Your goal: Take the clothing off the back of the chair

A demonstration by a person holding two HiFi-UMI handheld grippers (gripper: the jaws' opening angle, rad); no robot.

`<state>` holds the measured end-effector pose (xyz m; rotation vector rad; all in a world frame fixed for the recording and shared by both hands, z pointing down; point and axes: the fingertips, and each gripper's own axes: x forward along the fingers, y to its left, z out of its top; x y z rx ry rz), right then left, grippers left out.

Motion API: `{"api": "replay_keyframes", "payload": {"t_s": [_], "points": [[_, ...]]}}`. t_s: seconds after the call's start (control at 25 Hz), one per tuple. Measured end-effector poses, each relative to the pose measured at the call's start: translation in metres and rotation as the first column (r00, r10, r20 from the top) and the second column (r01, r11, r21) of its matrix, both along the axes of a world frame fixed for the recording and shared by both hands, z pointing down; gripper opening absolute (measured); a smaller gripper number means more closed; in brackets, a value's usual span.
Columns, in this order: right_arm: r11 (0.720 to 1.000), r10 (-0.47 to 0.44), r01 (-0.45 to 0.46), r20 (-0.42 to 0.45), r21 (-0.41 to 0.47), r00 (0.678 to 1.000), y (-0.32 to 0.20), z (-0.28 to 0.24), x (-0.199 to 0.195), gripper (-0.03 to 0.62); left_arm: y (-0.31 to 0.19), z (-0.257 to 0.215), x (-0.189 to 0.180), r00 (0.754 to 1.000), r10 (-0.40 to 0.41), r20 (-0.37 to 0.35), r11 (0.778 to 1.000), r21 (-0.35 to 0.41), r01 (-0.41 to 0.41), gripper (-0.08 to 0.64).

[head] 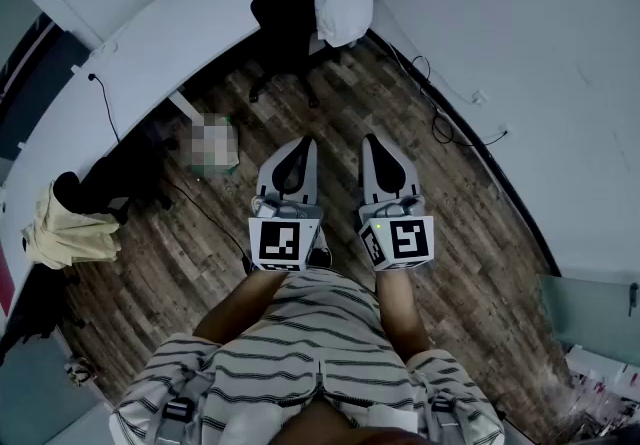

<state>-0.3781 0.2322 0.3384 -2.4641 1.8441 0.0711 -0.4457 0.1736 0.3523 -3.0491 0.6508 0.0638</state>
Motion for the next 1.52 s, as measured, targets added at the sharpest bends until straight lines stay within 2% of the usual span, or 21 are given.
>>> {"api": "replay_keyframes", "payload": {"t_s": [0.44, 0.68, 0.84, 1.12, 1.52], "points": [[1.000, -0.013, 0.014, 0.018, -0.012, 1.000, -0.041, -0.010, 0.095, 0.018, -0.041, -0.005, 0.098, 1.000, -0.015, 0.023, 1.000, -0.022, 0.016, 0.021], [0.996, -0.084, 0.084, 0.036, 0.007, 0.996, -0.073, -0.005, 0.133, 0.018, -0.063, 0.002, 0.143, 0.998, -0.044, 0.035, 0.999, -0.017, 0.044, 0.021], [0.991, -0.135, 0.134, 0.049, 0.020, 0.990, -0.102, -0.001, 0.180, 0.018, -0.090, 0.005, 0.184, 0.995, -0.102, 0.017, 0.994, -0.028, 0.103, 0.021], [0.956, -0.294, 0.292, 0.063, 0.041, 0.954, -0.153, 0.000, 0.266, 0.018, -0.132, 0.005, 0.263, 0.968, -0.252, 0.017, 0.967, -0.032, 0.253, 0.021], [0.897, -0.441, 0.439, 0.053, 0.039, 0.896, -0.202, -0.007, 0.364, 0.018, -0.172, -0.001, 0.363, 0.917, -0.398, 0.040, 0.917, -0.015, 0.399, 0.021]]}}
